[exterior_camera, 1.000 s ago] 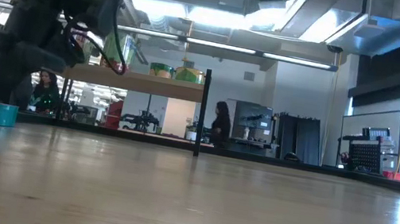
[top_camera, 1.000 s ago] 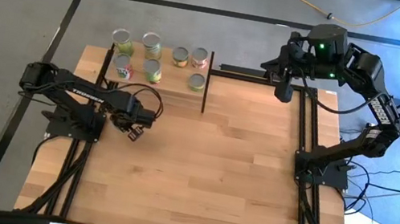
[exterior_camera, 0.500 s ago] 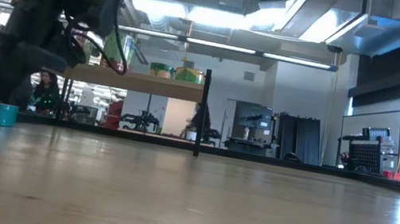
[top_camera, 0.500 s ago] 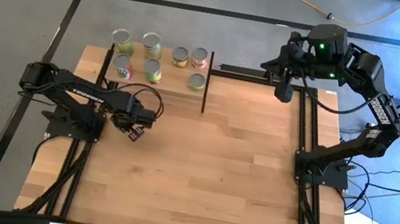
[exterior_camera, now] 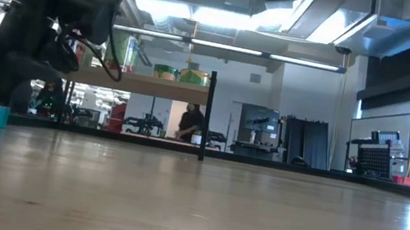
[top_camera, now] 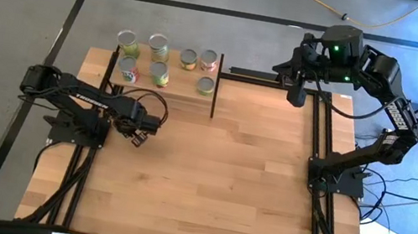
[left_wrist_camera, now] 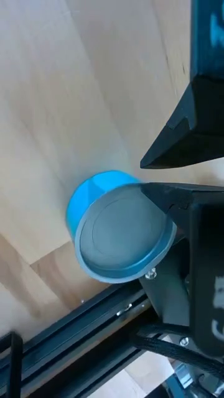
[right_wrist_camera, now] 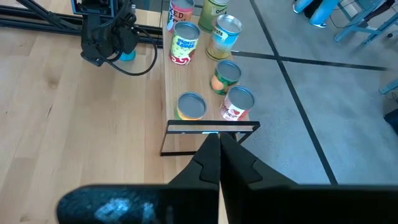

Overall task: Pick and place cans onto a shelf
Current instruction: Put the canned tuna on the shelf

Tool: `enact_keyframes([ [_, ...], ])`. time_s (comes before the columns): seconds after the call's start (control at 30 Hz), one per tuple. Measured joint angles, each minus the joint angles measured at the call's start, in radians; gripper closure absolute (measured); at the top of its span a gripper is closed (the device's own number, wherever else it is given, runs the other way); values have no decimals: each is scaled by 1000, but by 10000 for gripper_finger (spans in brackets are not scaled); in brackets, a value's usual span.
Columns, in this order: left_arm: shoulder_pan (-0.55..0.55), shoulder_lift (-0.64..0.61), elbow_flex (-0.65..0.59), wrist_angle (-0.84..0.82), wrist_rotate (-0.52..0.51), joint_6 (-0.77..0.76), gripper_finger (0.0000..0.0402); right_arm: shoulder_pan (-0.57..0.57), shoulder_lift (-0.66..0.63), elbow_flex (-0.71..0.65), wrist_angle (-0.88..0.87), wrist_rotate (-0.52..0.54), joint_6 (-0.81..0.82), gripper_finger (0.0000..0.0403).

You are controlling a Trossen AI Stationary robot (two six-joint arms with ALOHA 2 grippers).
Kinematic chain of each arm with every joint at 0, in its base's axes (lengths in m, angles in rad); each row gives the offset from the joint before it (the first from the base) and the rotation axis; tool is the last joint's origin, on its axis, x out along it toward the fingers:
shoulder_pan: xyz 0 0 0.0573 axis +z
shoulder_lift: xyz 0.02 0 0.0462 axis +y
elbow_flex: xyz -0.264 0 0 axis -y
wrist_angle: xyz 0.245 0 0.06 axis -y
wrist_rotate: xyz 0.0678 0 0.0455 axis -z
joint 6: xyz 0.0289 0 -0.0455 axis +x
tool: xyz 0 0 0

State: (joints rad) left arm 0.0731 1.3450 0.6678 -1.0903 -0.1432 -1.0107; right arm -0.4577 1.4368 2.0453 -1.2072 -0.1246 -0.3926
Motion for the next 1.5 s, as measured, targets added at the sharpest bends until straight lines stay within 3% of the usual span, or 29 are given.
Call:
enact_keyframes([
  [0.43, 0, 2, 44, -73, -7, 51, 363, 0, 0, 0, 0, 0, 25, 402],
  [0.6, 0, 2, 44, -73, 46, 52, 363, 0, 0, 0, 0, 0, 26, 398],
  [0.83, 0, 1, 3, -51, 78, 52, 363, 0, 0, 0, 1, 0, 25, 397],
  [1.27, 0, 1, -5, -43, 45, 103, 363, 0, 0, 0, 1, 1, 23, 396],
  [1.5, 0, -3, -59, 39, 58, 134, 362, 0, 0, 0, 1, 1, 23, 396],
])
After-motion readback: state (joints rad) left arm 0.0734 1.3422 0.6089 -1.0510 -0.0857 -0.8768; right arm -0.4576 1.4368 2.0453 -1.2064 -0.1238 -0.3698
